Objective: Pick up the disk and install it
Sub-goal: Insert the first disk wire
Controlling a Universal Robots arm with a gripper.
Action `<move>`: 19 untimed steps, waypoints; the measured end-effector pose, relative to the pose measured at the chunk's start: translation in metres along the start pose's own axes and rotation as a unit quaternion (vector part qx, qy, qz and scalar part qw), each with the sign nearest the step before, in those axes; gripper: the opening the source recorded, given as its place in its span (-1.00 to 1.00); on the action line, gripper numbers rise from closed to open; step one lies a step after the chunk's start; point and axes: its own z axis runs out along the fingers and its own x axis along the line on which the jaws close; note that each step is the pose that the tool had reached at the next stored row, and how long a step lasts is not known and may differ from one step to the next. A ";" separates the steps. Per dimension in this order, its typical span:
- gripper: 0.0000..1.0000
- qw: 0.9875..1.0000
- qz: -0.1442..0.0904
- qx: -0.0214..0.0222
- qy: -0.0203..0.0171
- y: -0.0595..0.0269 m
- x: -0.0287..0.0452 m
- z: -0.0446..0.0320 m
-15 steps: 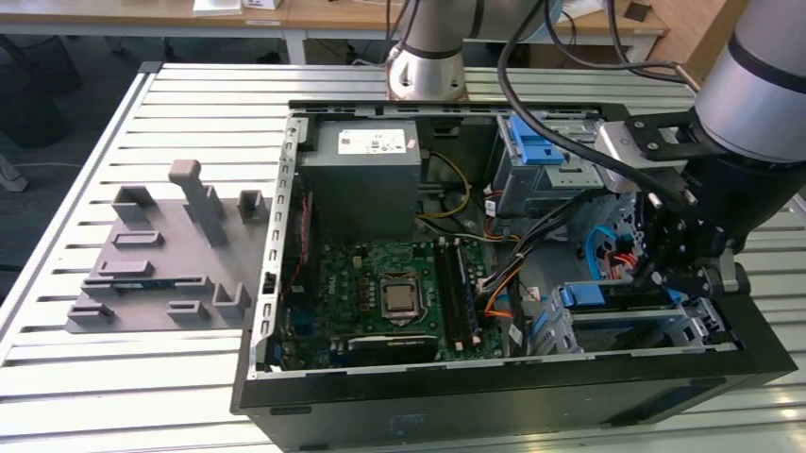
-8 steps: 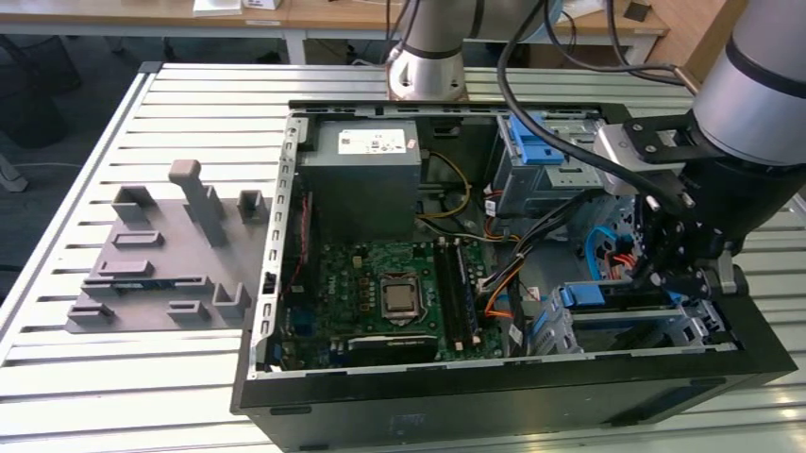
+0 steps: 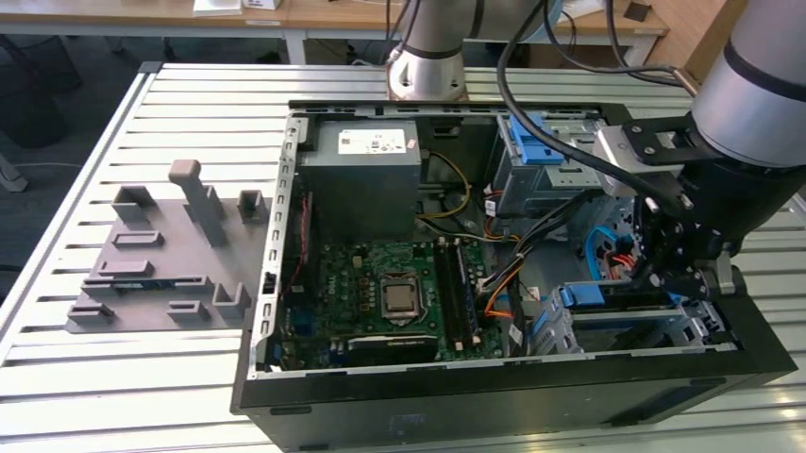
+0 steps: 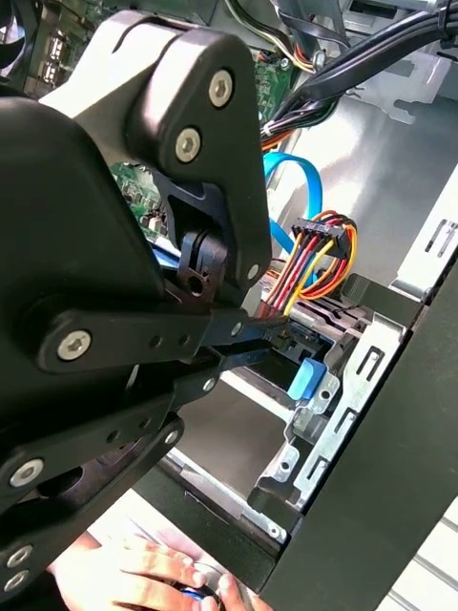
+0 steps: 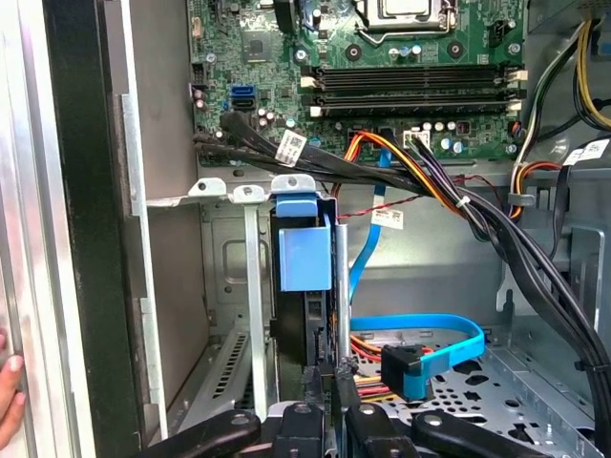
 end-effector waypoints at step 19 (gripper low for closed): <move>-0.79 1.000 0.000 -0.011 0.000 -0.0071 -0.0003 -0.0131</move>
